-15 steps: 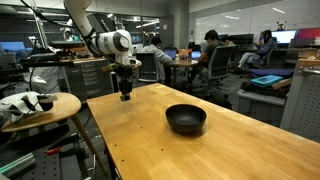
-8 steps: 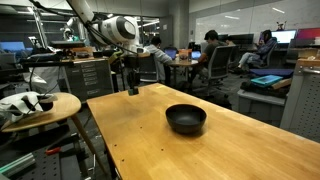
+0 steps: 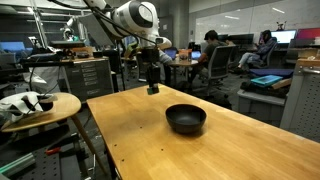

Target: Put the green block in the bowl

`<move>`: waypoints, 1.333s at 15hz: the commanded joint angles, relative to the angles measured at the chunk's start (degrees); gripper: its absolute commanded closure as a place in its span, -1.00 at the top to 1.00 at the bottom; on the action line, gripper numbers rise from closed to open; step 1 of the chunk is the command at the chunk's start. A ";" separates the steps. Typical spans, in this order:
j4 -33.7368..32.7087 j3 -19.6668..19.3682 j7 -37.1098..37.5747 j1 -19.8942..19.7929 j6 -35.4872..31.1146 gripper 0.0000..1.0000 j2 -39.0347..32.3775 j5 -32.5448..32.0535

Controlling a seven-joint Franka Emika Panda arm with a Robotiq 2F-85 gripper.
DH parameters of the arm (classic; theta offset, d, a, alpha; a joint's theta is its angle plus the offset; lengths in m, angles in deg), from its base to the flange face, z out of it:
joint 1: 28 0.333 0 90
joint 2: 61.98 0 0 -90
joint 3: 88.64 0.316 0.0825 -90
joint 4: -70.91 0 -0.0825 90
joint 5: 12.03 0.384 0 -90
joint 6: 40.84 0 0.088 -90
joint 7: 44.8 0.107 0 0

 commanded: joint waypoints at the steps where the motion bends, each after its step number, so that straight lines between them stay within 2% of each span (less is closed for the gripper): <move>1: -0.52 -1.35 -1.18 -2.77 -1.72 -0.65 -0.46 -1.57; 9: -2.42 -4.77 -1.85 -5.73 -14.30 -0.65 -7.43 -2.37; 15: -5.92 -6.92 -3.24 -6.08 -22.62 -0.65 -14.51 0.48; 20: -10.48 -6.92 -6.30 -6.20 -25.74 -0.65 -20.59 4.77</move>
